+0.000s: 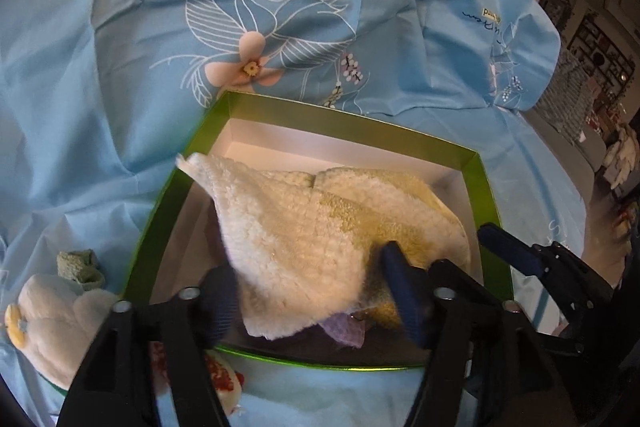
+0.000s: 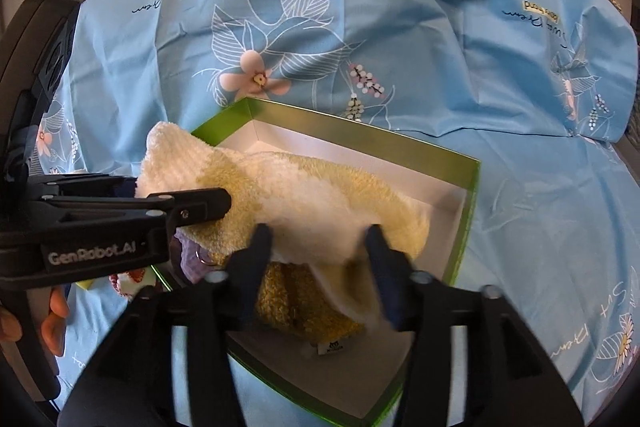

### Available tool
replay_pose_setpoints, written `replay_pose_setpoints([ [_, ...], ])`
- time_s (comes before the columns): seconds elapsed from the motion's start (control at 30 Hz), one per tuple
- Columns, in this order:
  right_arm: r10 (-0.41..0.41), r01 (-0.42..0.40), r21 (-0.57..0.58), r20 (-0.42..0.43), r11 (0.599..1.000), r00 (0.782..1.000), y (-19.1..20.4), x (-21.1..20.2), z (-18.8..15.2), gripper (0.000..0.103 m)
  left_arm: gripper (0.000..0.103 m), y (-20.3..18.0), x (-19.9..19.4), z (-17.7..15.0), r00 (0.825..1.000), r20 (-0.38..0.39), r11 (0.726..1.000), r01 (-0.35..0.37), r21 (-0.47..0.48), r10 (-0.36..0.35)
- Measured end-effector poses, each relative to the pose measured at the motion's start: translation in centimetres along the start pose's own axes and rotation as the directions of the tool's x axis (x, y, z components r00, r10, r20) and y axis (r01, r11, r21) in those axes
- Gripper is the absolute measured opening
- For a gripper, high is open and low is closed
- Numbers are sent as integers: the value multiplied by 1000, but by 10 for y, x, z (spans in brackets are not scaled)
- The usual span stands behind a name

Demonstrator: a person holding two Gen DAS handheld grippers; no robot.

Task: Organize soft objects
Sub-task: 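Lower the cream towel into the green box and open the right gripper, then move the right tool to the Tempo tissue pack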

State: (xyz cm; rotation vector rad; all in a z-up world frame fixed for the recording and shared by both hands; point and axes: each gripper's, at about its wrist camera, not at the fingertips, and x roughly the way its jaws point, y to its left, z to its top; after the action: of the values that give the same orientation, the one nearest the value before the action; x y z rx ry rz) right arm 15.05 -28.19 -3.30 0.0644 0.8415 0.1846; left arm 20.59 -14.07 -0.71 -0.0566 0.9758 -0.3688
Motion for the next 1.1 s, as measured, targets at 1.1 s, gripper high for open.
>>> replay_pose_setpoints([
  [1.1,35,-31,-33,118,999,992,54,-131,-68,92,89,-8,-154,-110,940,260,971,-235,29,220],
])
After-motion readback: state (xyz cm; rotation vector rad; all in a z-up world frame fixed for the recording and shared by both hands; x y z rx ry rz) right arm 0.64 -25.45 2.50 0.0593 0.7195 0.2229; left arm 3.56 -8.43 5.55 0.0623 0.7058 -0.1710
